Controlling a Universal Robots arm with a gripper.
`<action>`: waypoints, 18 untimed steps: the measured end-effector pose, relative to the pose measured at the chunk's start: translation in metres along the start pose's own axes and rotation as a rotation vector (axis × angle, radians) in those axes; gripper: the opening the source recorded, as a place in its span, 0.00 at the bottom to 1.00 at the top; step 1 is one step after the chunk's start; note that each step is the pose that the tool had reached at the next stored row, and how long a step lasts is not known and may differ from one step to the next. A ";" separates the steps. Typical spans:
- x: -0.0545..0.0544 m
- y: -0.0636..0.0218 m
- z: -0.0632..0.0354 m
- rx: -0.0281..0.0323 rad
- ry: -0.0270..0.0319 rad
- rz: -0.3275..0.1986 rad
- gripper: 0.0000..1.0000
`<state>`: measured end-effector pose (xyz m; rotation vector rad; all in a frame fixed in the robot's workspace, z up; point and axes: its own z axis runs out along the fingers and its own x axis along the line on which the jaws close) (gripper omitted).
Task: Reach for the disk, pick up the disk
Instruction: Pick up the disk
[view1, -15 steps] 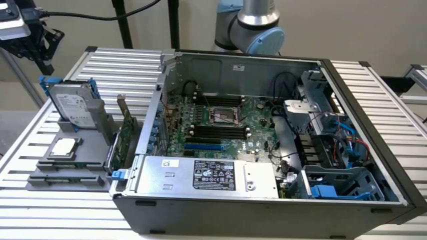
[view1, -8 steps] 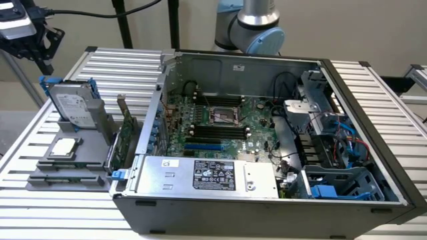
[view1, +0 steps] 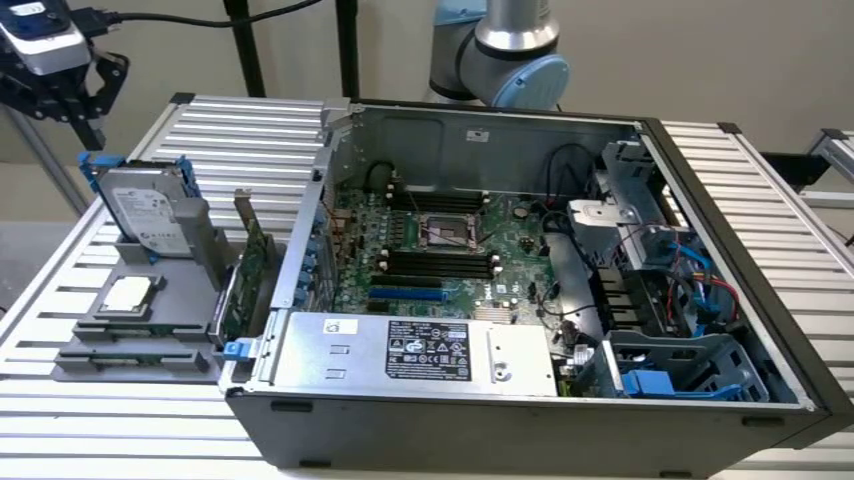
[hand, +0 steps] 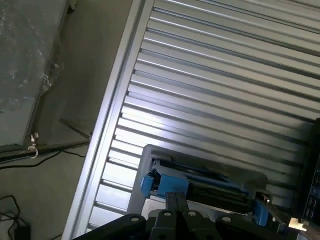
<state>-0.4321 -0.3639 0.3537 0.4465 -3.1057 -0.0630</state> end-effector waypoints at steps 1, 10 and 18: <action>0.000 0.0000 0.0000 0.0001 0.0004 -0.018 0.11; 0.000 0.0000 -0.0001 0.0004 0.0031 -0.181 0.11; 0.000 0.0000 -0.0002 -0.0031 0.0016 -0.312 0.11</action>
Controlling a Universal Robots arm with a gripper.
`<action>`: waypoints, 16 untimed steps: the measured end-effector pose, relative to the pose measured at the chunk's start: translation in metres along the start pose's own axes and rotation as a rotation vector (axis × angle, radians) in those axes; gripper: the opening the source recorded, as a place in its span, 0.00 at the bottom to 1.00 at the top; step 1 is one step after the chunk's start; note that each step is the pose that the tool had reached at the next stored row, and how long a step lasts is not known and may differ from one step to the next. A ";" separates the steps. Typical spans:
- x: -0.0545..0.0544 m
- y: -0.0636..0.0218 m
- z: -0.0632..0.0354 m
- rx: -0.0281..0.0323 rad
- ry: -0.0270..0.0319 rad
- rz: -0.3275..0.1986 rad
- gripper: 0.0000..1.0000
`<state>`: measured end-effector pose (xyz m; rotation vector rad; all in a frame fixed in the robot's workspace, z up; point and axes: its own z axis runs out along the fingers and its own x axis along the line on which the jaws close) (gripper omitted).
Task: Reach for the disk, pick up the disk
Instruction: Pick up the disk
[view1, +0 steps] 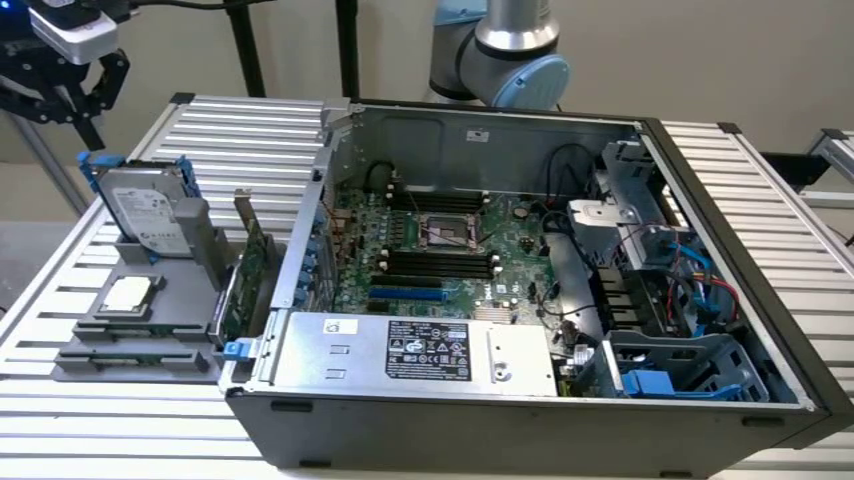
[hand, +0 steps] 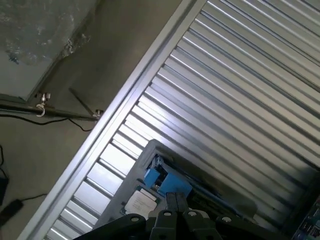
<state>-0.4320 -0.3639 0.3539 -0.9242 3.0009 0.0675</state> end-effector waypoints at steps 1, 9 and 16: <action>0.000 0.0000 -0.0001 -0.0014 -0.0018 -0.013 0.11; 0.000 0.0006 -0.0151 -0.0033 -0.0024 -0.134 0.11; 0.000 0.0007 -0.0171 -0.0054 0.0026 -0.259 0.11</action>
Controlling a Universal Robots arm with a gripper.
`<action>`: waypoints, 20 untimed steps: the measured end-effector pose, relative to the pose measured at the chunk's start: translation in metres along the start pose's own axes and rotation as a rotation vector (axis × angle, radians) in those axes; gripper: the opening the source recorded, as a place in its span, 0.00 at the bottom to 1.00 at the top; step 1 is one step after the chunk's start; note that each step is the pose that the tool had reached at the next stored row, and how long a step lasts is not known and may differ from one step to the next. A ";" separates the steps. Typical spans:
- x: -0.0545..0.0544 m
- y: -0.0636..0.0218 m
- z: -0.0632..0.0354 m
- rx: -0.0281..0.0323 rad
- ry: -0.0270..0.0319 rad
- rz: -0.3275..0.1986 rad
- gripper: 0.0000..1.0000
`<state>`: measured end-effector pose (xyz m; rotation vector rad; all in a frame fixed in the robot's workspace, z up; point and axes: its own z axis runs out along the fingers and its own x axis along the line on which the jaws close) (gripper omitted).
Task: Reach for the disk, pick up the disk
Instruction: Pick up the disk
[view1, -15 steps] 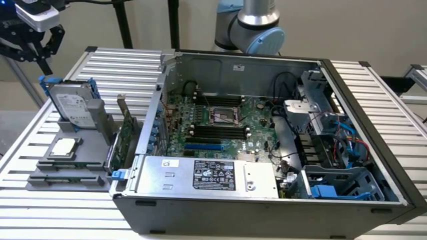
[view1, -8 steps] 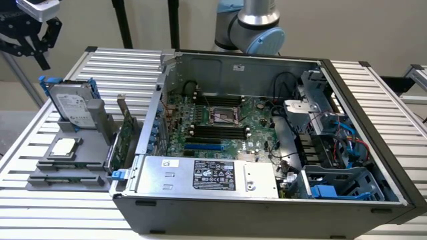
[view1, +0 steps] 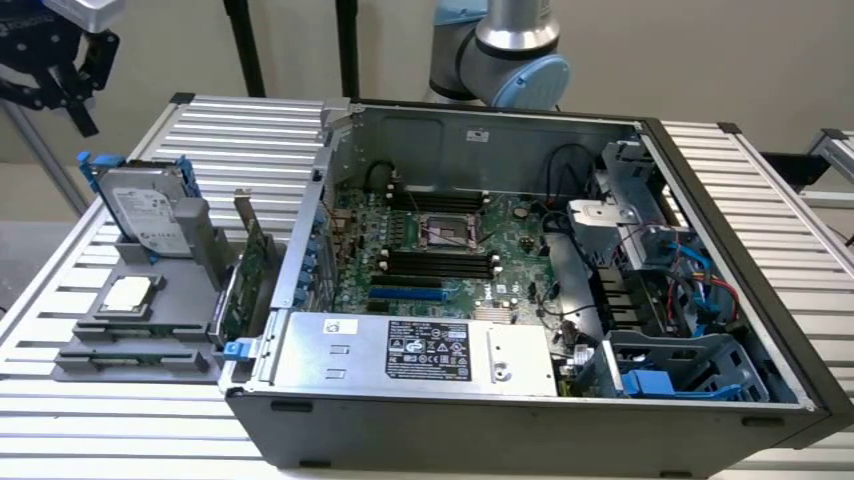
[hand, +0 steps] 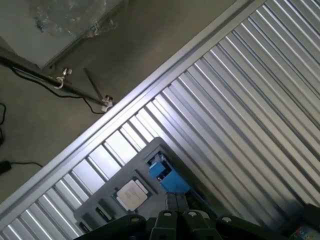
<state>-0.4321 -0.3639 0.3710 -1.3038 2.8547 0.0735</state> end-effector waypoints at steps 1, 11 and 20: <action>0.000 0.0000 0.0008 -0.0005 0.0010 -0.020 0.11; 0.000 -0.0005 0.0119 -0.0044 0.0084 -0.201 0.11; 0.000 -0.0006 0.0149 -0.0078 0.0150 -0.366 0.11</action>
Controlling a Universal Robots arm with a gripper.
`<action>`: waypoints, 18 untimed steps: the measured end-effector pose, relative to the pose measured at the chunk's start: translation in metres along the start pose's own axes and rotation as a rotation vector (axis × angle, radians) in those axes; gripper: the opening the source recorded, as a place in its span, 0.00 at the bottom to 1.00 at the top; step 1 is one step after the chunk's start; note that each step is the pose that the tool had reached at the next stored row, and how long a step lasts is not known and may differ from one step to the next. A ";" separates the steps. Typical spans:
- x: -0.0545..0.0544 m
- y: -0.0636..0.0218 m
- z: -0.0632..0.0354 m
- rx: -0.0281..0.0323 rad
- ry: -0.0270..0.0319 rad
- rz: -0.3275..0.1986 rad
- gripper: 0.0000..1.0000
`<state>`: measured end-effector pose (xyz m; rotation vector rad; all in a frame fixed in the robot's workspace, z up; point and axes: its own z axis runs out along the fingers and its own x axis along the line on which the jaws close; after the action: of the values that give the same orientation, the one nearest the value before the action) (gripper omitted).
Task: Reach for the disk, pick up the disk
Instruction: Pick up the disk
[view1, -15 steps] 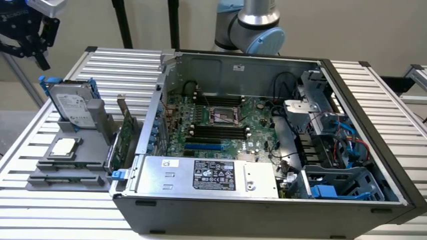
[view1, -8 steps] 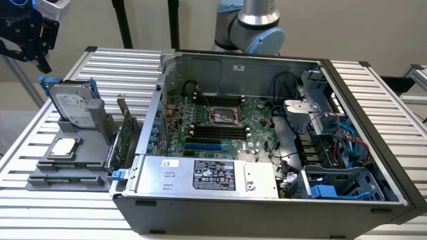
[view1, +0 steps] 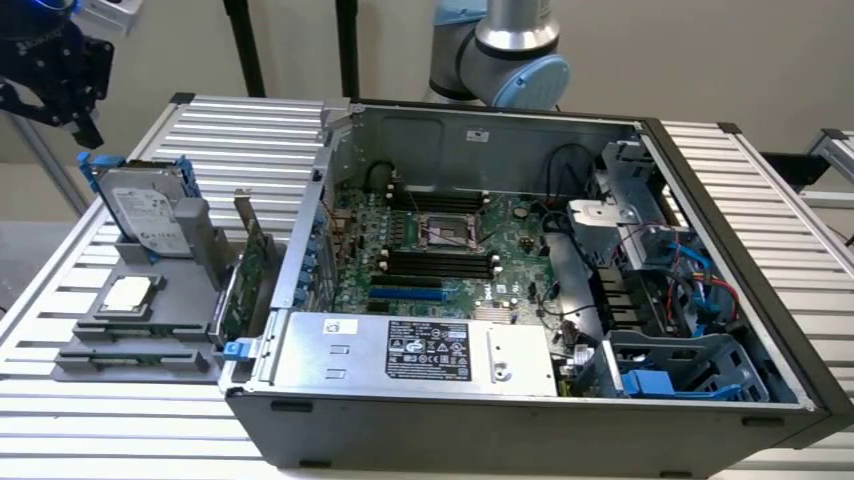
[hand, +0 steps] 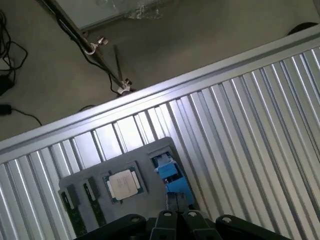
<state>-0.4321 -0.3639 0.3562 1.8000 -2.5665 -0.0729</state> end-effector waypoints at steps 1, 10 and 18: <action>0.000 0.0000 0.0000 -0.0004 0.0007 -0.016 0.11; -0.001 -0.0013 -0.0001 -0.0033 0.0060 -0.142 0.11; -0.002 -0.0042 -0.0002 -0.0052 0.0097 -0.231 0.11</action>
<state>-0.4277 -0.3639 0.3562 2.0806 -2.3375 -0.0714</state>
